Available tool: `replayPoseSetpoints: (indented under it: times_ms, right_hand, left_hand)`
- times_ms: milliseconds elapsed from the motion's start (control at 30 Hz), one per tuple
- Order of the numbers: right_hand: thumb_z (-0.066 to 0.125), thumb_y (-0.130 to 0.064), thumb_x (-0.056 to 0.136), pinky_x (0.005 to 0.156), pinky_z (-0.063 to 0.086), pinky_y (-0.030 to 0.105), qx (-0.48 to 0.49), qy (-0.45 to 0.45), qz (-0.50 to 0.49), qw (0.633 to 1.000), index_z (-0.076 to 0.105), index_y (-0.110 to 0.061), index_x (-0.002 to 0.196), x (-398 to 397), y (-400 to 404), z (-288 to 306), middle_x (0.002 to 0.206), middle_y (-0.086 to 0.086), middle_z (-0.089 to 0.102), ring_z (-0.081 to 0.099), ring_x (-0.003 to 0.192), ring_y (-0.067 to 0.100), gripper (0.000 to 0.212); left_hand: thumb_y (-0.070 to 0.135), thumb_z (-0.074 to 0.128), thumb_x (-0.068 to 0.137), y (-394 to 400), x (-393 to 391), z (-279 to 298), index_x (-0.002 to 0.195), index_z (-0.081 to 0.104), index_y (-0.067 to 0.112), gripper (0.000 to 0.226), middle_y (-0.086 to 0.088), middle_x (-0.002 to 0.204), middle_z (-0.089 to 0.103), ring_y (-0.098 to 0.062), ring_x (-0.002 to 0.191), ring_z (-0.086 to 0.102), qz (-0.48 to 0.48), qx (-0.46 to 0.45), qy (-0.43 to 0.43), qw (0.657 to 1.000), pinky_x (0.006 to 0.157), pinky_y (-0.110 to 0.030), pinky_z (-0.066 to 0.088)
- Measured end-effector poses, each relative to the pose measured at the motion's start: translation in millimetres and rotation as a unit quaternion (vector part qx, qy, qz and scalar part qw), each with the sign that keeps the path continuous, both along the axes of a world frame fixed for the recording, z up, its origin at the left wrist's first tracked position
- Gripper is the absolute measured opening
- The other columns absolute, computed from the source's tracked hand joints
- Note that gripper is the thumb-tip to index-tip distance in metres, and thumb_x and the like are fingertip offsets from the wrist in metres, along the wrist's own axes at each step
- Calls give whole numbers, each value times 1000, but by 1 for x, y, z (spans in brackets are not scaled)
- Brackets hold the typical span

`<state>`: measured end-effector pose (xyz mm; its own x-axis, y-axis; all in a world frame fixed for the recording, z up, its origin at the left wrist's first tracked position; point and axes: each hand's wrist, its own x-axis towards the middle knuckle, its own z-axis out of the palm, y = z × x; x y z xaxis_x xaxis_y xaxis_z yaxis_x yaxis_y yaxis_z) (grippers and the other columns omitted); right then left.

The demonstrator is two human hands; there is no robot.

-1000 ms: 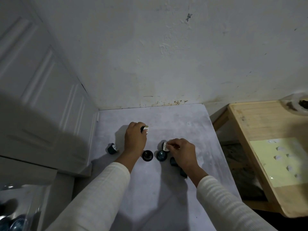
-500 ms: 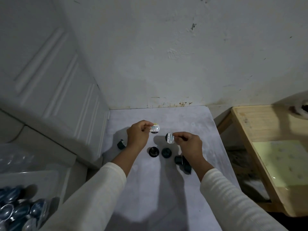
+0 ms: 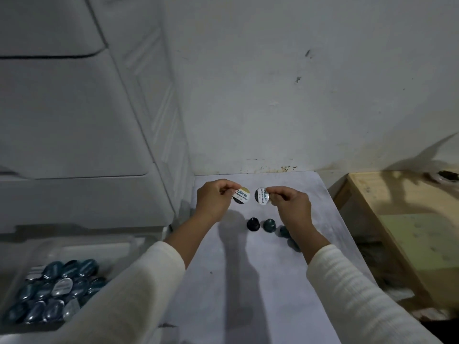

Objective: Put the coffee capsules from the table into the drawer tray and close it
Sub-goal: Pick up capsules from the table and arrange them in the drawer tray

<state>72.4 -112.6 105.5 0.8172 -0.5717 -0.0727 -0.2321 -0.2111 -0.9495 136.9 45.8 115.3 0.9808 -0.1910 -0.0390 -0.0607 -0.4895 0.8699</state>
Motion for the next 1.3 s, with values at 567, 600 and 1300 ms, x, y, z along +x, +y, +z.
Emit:
replayPoseSetpoints:
  times_ms: [567,600,1300]
  right_hand:
    - [59,-2,83,81,56,45,-49,-61,-59,995,73,-19,79,-81,190,39,82,13,72,64,75,28,23]
    - [59,-1,83,80,55,46,-51,-63,-52,995,74,-17,81,-84,202,40,83,14,72,61,72,27,22]
    - [60,-3,84,67,48,17,-112,131,173,970,73,-9,92,-20,335,-9,95,8,71,61,76,12,16]
  left_hand:
    - [5,57,86,195,-64,35,92,74,15,21,1,91,74,-6,72,63,-158,8,-56,986,71,-6,47]
    - [5,57,86,211,-66,34,92,74,15,20,-1,95,74,-8,78,64,-156,4,-53,986,73,-8,49]
    - [5,58,88,353,-27,-33,98,71,8,17,-9,105,72,-10,82,61,-82,90,46,991,72,-16,49]
